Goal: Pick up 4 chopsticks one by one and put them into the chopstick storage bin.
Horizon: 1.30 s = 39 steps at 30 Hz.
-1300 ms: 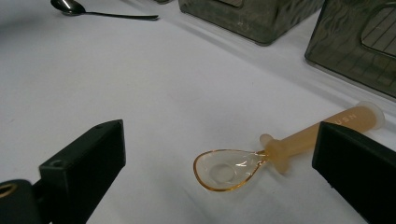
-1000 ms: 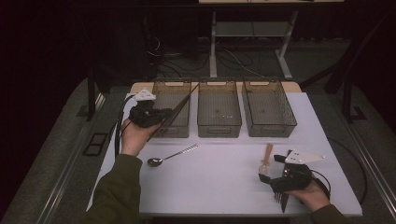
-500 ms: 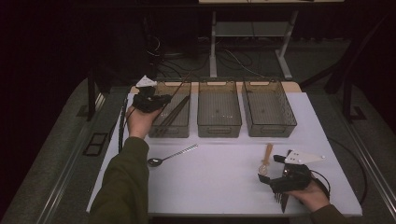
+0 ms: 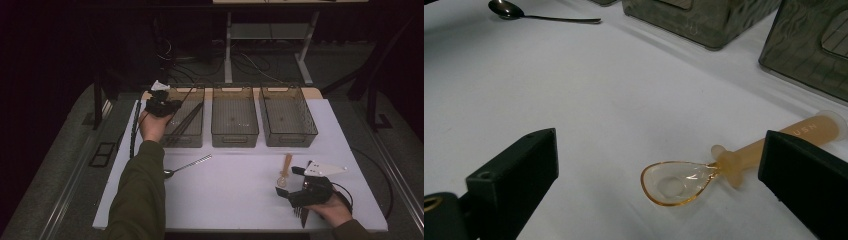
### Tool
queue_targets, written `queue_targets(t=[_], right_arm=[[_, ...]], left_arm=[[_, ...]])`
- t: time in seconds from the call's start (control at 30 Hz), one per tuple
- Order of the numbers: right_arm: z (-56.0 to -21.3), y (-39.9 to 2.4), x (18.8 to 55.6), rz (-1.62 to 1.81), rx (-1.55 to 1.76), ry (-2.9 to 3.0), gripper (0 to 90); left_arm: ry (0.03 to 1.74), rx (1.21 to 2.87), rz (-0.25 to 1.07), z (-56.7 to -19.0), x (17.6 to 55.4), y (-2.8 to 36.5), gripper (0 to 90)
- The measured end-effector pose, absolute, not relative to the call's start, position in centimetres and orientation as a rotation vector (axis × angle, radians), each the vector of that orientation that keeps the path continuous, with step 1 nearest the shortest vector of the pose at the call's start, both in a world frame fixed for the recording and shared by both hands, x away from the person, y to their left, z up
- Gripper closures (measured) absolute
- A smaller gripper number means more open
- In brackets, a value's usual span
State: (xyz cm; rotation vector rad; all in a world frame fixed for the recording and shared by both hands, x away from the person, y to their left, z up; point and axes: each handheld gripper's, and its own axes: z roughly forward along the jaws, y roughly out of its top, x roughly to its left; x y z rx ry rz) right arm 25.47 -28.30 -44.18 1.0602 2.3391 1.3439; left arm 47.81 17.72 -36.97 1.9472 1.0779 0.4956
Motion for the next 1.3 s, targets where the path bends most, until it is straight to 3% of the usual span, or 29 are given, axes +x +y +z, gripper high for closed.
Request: queue_targets(t=[0.37,0.47,0.57,0.93,1.3], right_arm=[[-44.2,-28.2,25.5,1.342,1.058,2.345,2.5],[-44.2,-28.2,25.5,1.342,1.059,2.344,2.4],[-44.2,-28.2,25.5,1.343,1.055,2.344,2.5],[-44.3,-28.1,25.5,1.336,1.06,2.347,2.4],[-44.3,-28.1,25.8,1.339,1.07,2.346,2.4]], left_arm=[[1.118,2.027,0.483,-38.5,48.1,17.0,84.6],[1.127,2.025,0.504,-38.5,48.1,16.9,66.3],[1.131,2.032,0.5,-38.4,48.0,17.0,58.1],[1.096,2.014,0.47,-37.6,47.1,17.1,43.2],[1.002,2.002,0.41,-36.9,45.0,16.6,34.8]])
